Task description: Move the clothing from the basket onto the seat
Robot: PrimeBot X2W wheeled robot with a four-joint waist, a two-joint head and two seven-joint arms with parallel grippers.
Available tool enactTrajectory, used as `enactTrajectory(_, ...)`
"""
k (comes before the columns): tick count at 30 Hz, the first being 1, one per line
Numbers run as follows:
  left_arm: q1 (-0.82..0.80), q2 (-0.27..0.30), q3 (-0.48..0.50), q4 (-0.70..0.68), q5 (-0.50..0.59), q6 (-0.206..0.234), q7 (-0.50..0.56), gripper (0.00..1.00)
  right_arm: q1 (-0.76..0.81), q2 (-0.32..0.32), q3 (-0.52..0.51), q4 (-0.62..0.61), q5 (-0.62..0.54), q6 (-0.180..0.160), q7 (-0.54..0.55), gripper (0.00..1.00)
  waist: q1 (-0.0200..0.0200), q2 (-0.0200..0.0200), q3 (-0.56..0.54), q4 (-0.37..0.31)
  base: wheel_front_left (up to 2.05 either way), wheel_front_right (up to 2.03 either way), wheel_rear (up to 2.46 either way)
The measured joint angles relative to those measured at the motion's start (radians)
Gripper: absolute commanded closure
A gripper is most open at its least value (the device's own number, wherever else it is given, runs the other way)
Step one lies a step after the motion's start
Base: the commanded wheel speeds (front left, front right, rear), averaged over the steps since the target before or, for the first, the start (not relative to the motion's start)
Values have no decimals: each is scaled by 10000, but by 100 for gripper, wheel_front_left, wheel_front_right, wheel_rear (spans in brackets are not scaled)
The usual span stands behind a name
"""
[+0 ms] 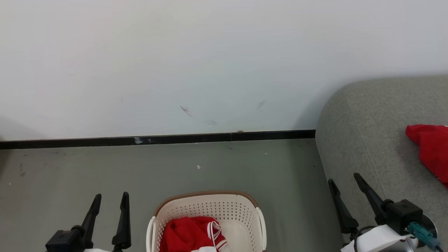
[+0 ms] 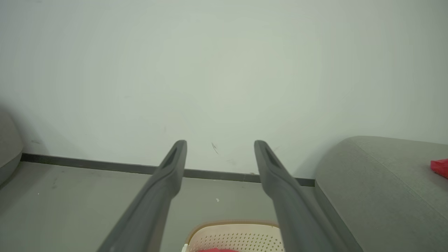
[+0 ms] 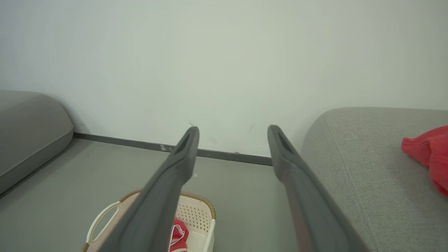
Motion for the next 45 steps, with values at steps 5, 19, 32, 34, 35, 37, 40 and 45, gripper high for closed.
enactTrajectory(5,0,-4,13,-61,63,0,0,0,161,2,44,-100,94,0,2,0,0,0,64,20,0,0,0)
enactTrajectory(19,0,-10,63,-146,94,-27,0,0,265,2,88,-370,395,0,2,0,0,1,252,30,0,0,0)
enactTrajectory(32,0,81,15,-52,205,-92,10,0,350,4,82,-573,451,0,2,0,0,0,527,28,0,0,0)
enactTrajectory(34,-2,130,-42,17,257,-136,29,0,354,4,67,-656,449,0,2,0,0,0,594,22,0,0,0)
enactTrajectory(35,-6,165,-86,61,268,-180,71,0,354,4,56,-685,447,0,2,0,0,0,631,19,0,0,0)
enactTrajectory(37,-16,219,-196,148,284,-234,171,0,354,8,0,-719,426,0,2,0,0,0,712,10,0,0,0)
enactTrajectory(40,-71,238,-384,290,359,-343,299,0,353,10,-77,-826,387,0,2,0,-1,0,848,-10,0,0,0)
enactTrajectory(45,-347,242,-769,491,449,-441,606,0,347,12,-318,-1051,387,0,2,0,-1,1,1118,-59,0,0,0)
